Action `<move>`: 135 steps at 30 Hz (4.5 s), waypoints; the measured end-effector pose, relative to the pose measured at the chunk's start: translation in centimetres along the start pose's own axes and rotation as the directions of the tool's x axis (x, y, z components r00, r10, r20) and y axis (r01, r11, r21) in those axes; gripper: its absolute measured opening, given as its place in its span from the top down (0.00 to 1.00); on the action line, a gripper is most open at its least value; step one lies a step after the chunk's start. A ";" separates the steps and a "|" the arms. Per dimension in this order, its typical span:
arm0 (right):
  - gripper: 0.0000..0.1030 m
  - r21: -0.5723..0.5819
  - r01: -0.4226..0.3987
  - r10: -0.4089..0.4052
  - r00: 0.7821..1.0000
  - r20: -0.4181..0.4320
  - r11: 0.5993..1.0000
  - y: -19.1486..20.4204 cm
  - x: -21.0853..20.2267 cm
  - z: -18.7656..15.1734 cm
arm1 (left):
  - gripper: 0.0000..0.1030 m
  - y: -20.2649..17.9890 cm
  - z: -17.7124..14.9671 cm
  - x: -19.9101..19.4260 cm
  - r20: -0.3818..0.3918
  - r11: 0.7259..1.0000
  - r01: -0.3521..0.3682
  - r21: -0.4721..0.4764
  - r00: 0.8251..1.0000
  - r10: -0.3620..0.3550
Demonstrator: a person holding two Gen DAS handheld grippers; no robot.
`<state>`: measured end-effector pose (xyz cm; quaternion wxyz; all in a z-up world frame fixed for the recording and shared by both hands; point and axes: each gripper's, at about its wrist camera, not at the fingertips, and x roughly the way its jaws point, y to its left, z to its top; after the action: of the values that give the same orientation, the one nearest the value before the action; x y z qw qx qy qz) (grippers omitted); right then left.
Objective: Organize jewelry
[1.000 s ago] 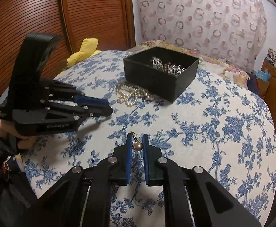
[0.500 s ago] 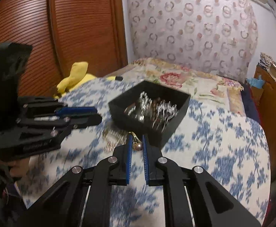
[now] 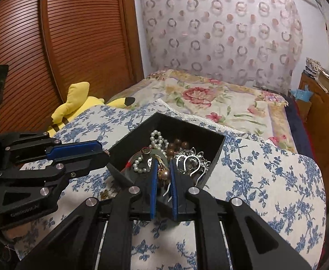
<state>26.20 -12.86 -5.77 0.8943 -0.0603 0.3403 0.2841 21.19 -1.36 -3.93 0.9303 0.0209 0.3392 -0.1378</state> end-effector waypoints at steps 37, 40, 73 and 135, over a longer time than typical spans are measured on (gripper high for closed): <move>0.74 -0.043 -0.057 0.054 0.996 -0.066 0.997 2.4 -1.5 -5.3 | 0.68 2.8 -4.8 1.7 -0.145 1.000 0.020 0.018 0.989 -0.017; 0.74 -0.040 -0.053 0.050 0.996 -0.072 0.998 2.4 -1.2 -5.5 | 0.73 3.1 -5.2 3.0 -0.179 0.999 0.036 -0.004 0.983 -0.036; 0.94 -0.130 -0.049 0.032 0.992 -0.126 0.990 3.6 0.9 -5.4 | 0.93 2.4 -4.8 0.7 -0.123 0.998 0.063 -0.018 0.990 -0.064; 0.74 -0.059 0.014 -0.012 1.000 0.019 0.998 -2.9 -0.2 3.4 | 0.32 5.1 5.4 3.5 0.027 0.998 0.020 -0.059 0.999 -0.018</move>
<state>29.62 -14.31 -3.29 0.8972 -0.0860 0.3229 0.2887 28.53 1.93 -2.28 0.9337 -0.0118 0.3308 -0.1366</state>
